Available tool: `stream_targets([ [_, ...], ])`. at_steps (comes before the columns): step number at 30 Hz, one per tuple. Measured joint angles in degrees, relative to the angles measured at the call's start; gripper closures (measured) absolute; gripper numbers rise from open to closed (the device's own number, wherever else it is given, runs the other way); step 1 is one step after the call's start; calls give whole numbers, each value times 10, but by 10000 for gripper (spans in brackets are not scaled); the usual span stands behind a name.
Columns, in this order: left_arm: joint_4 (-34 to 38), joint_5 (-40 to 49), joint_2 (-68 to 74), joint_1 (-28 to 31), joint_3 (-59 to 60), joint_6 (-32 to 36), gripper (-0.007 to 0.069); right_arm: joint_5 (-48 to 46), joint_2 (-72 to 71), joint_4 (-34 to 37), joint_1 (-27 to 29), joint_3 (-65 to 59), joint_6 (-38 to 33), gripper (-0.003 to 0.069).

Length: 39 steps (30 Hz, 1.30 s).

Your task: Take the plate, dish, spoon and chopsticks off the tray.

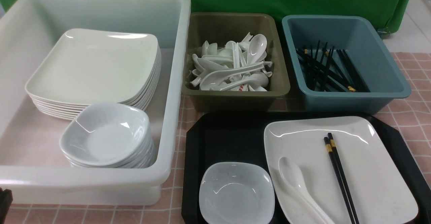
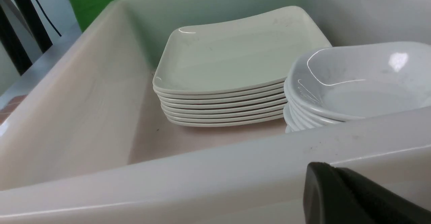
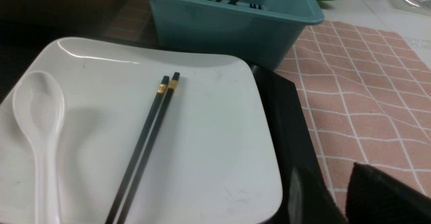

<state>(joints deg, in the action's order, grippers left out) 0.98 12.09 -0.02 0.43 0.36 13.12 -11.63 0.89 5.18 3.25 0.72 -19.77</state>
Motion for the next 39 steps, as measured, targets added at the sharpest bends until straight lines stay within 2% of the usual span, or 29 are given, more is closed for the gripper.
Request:
stream_targets([
  [3,7,-24,0,0,0,2,605,0,0,0,0,0,0,417],
  [5,74,-77,0,0,0,-28,605,0,0,0,0,0,0,417],
  [6,133,-108,0,0,0,-61,605,0,0,0,0,0,0,417],
  [7,141,-114,0,0,0,-61,605,0,0,0,0,0,0,417],
  [8,194,-160,0,0,0,-99,605,0,0,0,0,0,0,417],
  [9,199,-160,0,0,0,-103,605,0,0,0,0,0,0,417],
  [10,224,-204,0,0,0,-128,605,1,0,0,0,0,0,417],
  [14,240,-314,0,0,0,-195,604,6,0,0,0,0,2,417],
  [17,222,-394,0,0,-1,-266,604,29,0,48,0,-3,47,417],
  [19,201,-406,0,0,-7,-295,604,48,0,87,0,-5,87,417],
  [21,139,-367,0,0,-63,-350,604,101,0,160,0,-5,192,417],
  [23,68,-279,17,0,-151,-392,604,152,0,193,0,-5,289,417],
  [24,62,-269,20,0,-169,-394,604,156,0,195,0,-5,295,417],
  [25,28,-194,46,0,-233,-408,604,181,0,205,0,-5,329,417],
  [27,8,-83,100,0,-316,-408,604,204,0,210,0,-5,341,419],
  [31,43,231,263,-1,-501,-267,604,225,0,214,0,-5,361,423],
  [32,56,273,297,-1,-529,-242,604,219,0,211,0,-2,363,428],
  [34,86,392,379,-1,-584,-193,604,140,2,181,-7,38,350,502],
  [35,89,401,379,-1,-588,-193,604,140,2,181,-7,38,350,502],
  [36,108,451,431,-1,-609,-155,604,76,17,159,-16,87,318,575],
  [37,122,479,484,-1,-618,-120,604,9,51,141,-27,142,284,618],
  [39,131,491,535,-1,-623,-94,605,-68,124,121,-45,210,249,629],
])
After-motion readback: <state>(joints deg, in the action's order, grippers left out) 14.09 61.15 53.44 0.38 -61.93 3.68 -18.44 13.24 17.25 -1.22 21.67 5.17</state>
